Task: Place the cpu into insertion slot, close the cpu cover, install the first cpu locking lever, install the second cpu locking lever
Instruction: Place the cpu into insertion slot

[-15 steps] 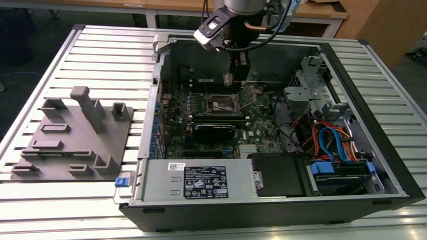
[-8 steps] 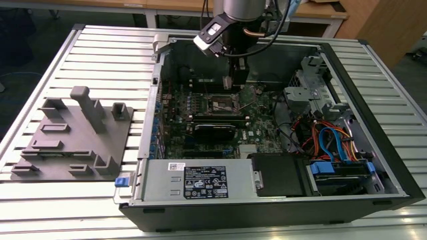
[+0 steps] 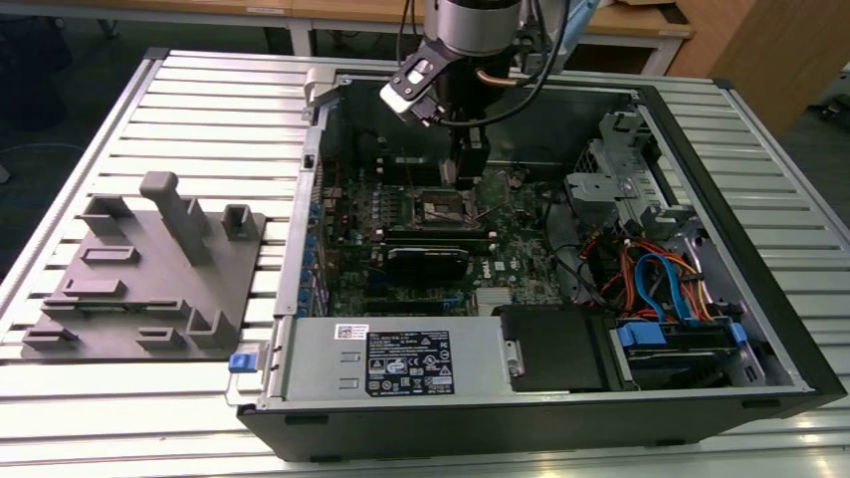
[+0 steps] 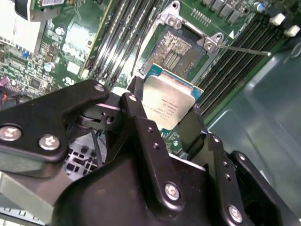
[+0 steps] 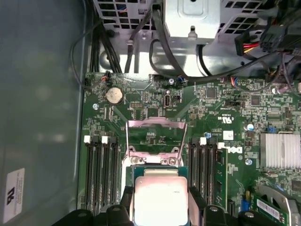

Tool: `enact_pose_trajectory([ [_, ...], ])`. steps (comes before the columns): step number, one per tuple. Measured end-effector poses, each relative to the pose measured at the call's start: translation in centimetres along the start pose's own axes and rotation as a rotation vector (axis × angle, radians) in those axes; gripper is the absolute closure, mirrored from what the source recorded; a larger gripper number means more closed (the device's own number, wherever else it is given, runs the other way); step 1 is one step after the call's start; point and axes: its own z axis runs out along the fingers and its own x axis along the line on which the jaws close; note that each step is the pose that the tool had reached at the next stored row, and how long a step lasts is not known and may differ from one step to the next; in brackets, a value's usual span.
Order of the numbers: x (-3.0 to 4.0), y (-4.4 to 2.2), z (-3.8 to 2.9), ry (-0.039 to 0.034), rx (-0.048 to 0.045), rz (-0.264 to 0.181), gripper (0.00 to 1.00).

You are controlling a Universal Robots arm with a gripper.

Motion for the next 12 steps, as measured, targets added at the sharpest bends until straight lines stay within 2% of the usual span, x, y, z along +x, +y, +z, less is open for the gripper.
enact_pose_trajectory([
  [3, 0.01, -0.33, 0.47, 0.0000, -0.0071, -0.002, 0.46],
  [12, 0.05, -0.72, 2.07, 0.0009, -0.0082, -0.002, 0.46],
])
